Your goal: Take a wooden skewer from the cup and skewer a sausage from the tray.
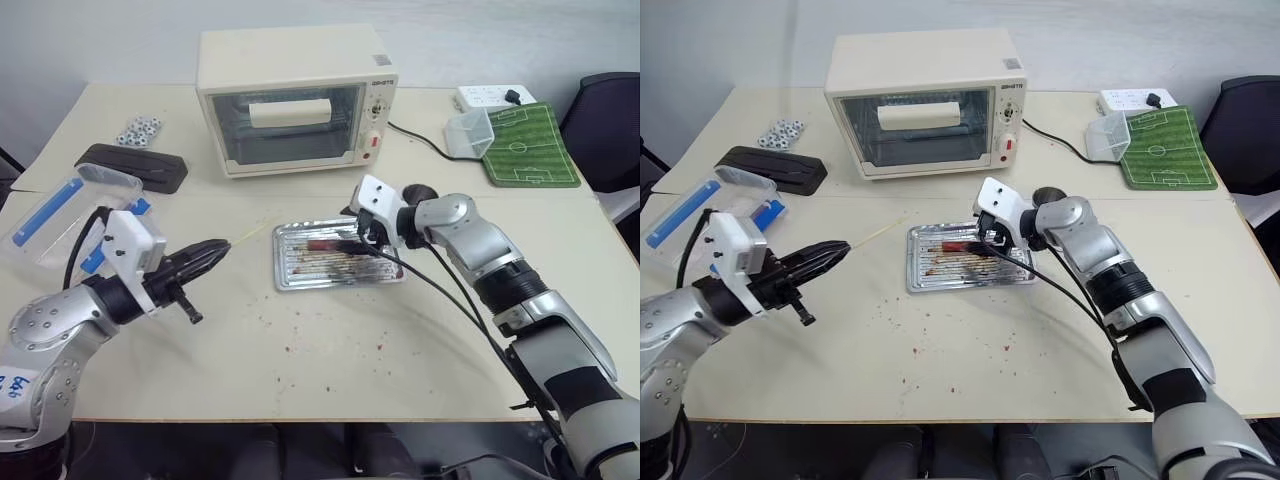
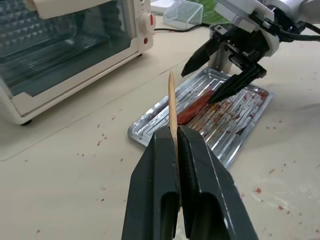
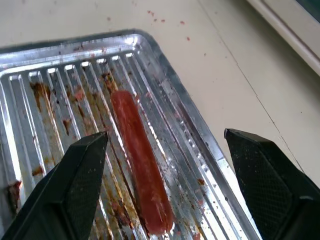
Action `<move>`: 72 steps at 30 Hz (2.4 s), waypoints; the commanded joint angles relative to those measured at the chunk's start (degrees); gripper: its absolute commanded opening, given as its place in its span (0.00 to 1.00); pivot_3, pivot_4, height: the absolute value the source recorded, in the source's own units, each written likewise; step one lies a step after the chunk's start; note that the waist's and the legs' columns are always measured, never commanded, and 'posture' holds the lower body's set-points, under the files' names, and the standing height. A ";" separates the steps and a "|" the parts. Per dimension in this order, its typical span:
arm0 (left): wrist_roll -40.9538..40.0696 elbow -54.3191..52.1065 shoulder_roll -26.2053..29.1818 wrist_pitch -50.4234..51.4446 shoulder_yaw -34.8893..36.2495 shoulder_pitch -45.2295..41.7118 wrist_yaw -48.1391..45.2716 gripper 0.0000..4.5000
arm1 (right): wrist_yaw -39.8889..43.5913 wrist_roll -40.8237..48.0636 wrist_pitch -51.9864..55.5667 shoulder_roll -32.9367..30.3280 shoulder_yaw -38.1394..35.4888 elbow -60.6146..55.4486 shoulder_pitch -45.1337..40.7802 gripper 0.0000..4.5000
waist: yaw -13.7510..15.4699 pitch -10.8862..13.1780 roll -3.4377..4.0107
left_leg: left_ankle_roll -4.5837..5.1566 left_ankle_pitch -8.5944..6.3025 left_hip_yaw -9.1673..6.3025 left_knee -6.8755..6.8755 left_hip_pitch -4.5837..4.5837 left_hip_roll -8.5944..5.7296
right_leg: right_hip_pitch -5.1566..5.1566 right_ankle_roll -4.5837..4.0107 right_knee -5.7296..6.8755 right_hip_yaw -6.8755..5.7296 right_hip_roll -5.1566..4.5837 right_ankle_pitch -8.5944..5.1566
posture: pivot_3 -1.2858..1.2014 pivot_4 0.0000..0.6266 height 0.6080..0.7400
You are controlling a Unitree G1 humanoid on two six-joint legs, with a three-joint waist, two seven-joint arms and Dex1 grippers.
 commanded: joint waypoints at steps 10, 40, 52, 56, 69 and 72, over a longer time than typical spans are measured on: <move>-1.61 -4.31 0.37 0.43 1.75 0.35 1.88 0.00 | 2.77 -7.08 -2.41 5.24 -3.52 6.00 -2.36 0.51 | -0.25 0.00 0.00 | -0.03 0.02 0.00 0.01 0.02 0.00 | 0.00 -0.01 0.08 0.00 0.01 0.01 | 0.52 0.24 1.00; -1.33 -3.17 1.19 0.38 0.24 -2.52 2.60 0.00 | 4.41 -11.29 -2.51 9.55 -8.66 13.47 -3.46 0.21 | -0.46 0.00 0.01 | -0.09 0.05 0.02 0.04 0.09 -0.02 | 0.00 -0.02 0.23 -0.01 0.02 0.01 | 0.52 0.24 1.00; -1.99 -0.76 3.35 0.43 -3.56 -6.21 -2.63 0.00 | 18.90 -6.23 2.87 0.58 -10.30 -3.38 -2.99 0.21 | -0.12 0.02 0.03 | -0.10 0.06 0.01 0.05 0.04 -0.05 | -0.05 -0.02 0.23 -0.06 0.01 0.01 | 0.52 0.24 1.00; -1.26 2.05 4.61 -0.37 -4.55 -8.44 -4.96 0.00 | 21.27 -5.03 5.64 -2.51 -11.01 -7.87 -2.06 0.21 | 0.00 0.01 0.02 | -0.08 0.05 0.01 0.05 0.05 -0.05 | -0.04 -0.02 0.22 -0.14 0.01 0.01 | 0.52 0.24 1.00; -0.49 2.00 2.98 -1.31 -4.38 -8.18 -3.14 0.00 | 5.87 -4.72 9.42 5.63 -15.32 -2.96 0.19 0.21 | -1.15 0.01 0.02 | -0.10 0.06 0.10 0.14 0.07 -0.04 | -0.13 -0.02 0.69 -0.02 0.02 0.01 | 0.52 0.24 1.00; -0.30 2.26 2.92 -1.61 -4.35 -8.37 -2.74 0.00 | 5.32 -4.53 10.06 6.69 -15.35 -2.56 0.12 0.21 | -1.23 0.01 0.02 | -0.10 0.06 0.09 0.14 0.07 -0.04 | -0.13 -0.02 0.70 -0.02 0.03 0.01 | 0.52 0.24 1.00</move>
